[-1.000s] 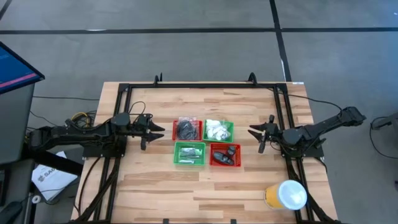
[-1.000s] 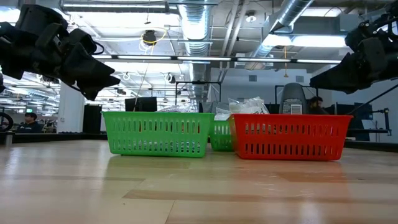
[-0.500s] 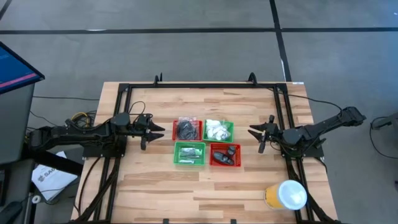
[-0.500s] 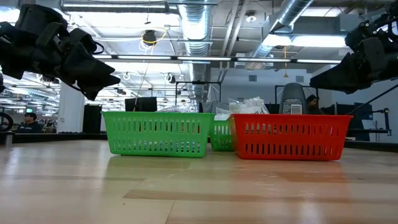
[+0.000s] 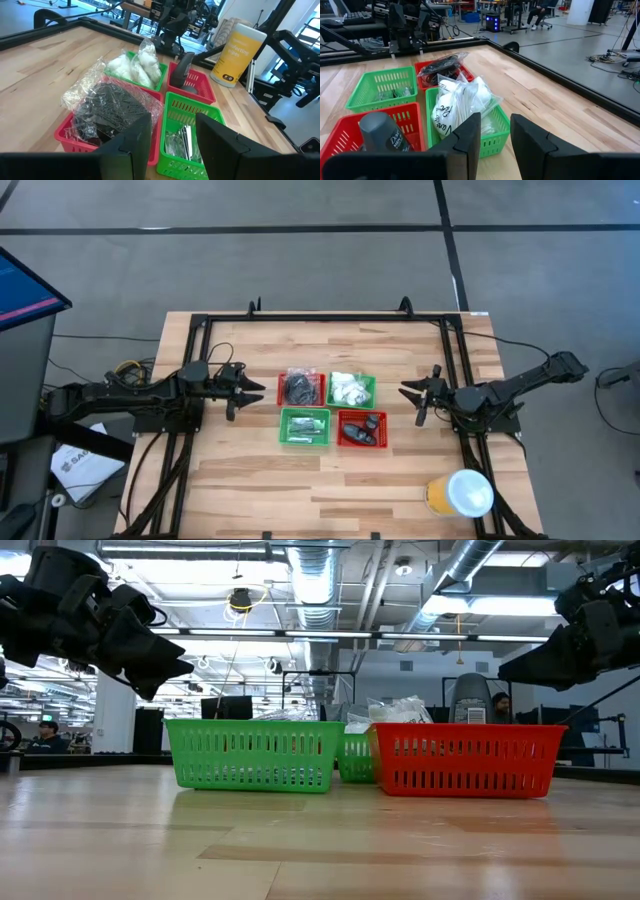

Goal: Pick & Place Travel size toiletries
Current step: Return to Home Position

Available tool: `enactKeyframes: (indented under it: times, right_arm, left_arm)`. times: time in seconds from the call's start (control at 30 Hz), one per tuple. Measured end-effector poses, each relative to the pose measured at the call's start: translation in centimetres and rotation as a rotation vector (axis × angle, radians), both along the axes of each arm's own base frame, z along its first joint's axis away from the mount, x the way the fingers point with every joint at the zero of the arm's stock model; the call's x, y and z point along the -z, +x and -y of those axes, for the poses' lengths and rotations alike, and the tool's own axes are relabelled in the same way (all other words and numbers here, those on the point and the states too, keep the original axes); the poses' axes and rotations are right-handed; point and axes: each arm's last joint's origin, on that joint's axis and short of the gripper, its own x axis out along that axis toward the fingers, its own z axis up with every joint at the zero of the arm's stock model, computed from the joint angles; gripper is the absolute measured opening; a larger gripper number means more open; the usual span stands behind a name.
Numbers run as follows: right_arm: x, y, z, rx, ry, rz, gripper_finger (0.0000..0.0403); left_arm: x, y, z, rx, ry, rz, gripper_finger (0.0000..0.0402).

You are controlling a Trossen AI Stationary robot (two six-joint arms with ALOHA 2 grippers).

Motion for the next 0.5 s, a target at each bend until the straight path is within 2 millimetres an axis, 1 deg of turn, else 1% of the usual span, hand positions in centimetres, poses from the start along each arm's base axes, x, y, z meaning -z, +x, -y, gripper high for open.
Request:
enactKeyframes:
  times: [0.5]
  right_arm:
    - [0.0, 0.0, 0.0, 0.0, 0.0, 0.0, 0.0097]
  left_arm:
    - [-0.07, 0.01, 0.0, 0.0, 0.002, 0.007, 0.0145]
